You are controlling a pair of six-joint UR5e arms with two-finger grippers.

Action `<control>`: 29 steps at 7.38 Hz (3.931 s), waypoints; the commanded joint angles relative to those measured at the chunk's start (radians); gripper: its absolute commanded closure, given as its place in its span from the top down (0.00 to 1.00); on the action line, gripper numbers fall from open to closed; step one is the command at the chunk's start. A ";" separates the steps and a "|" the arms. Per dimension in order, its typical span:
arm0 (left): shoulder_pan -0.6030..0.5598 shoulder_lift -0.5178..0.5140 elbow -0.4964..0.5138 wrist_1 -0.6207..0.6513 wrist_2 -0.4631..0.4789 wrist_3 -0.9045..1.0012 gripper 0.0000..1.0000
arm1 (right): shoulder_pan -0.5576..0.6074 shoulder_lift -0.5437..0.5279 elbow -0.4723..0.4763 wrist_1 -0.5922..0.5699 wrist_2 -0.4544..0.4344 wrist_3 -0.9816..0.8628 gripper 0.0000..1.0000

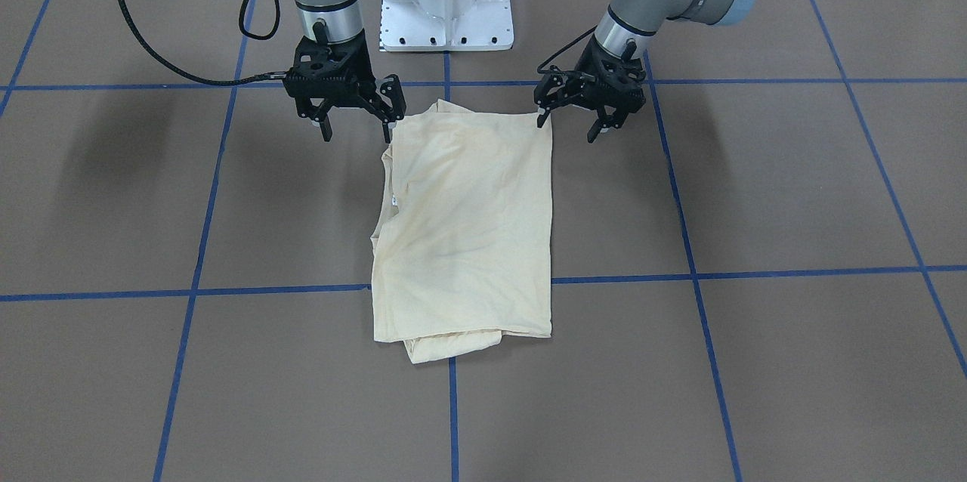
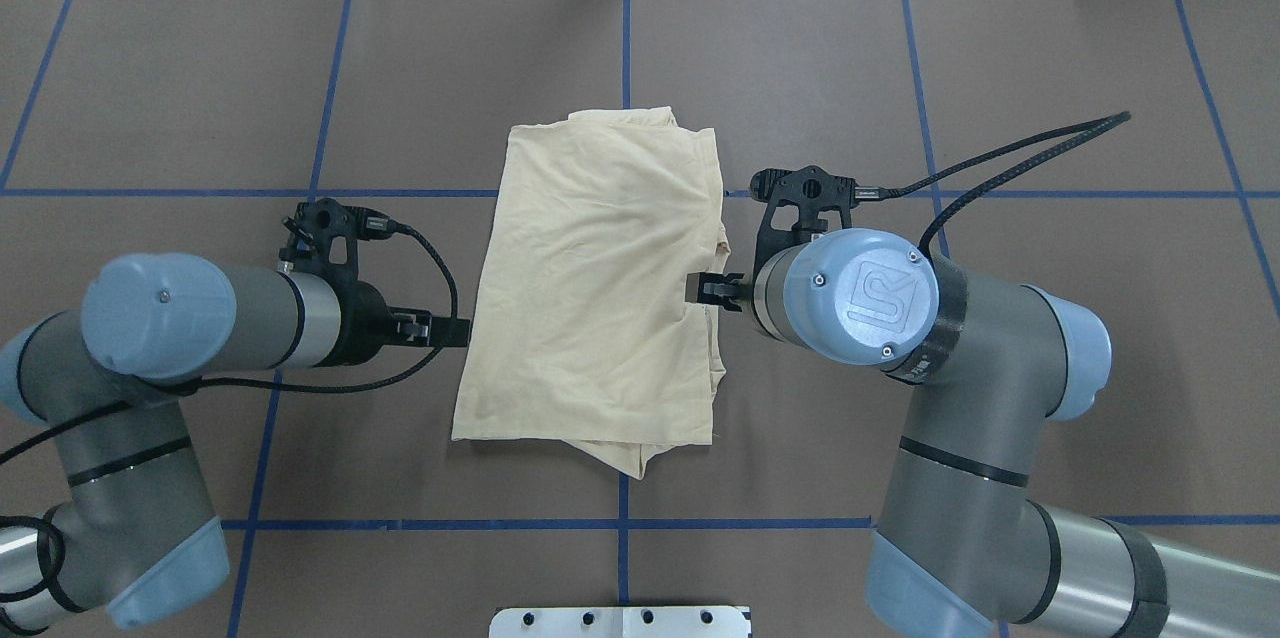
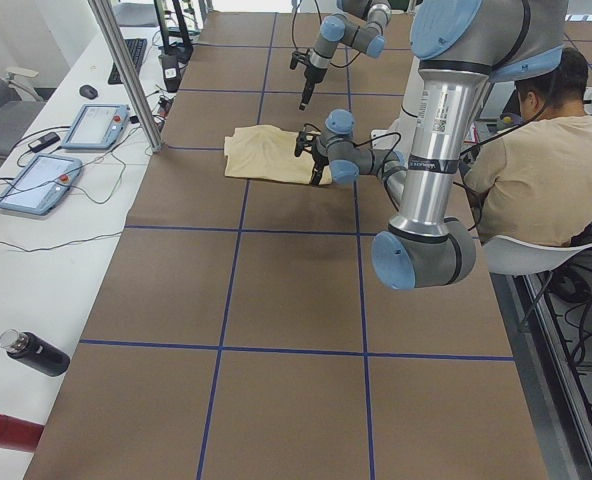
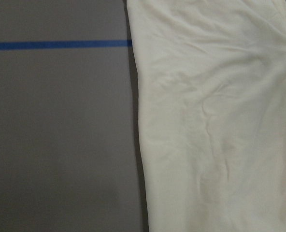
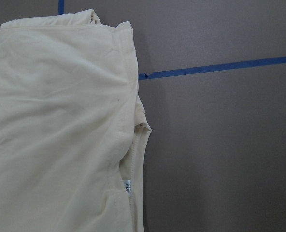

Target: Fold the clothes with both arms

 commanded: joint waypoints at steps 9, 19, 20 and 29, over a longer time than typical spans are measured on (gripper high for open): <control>0.080 -0.020 0.033 0.013 0.007 -0.032 0.56 | -0.006 -0.001 -0.007 0.003 -0.003 0.000 1.00; 0.077 -0.037 0.052 0.013 0.007 -0.032 0.00 | -0.073 0.000 -0.018 0.002 -0.059 0.050 1.00; 0.077 -0.038 0.052 0.013 0.007 -0.032 0.00 | -0.122 0.003 -0.036 0.009 -0.108 0.147 0.99; 0.080 -0.029 0.052 0.013 0.010 -0.034 0.00 | -0.207 0.014 -0.194 0.146 -0.276 0.195 0.57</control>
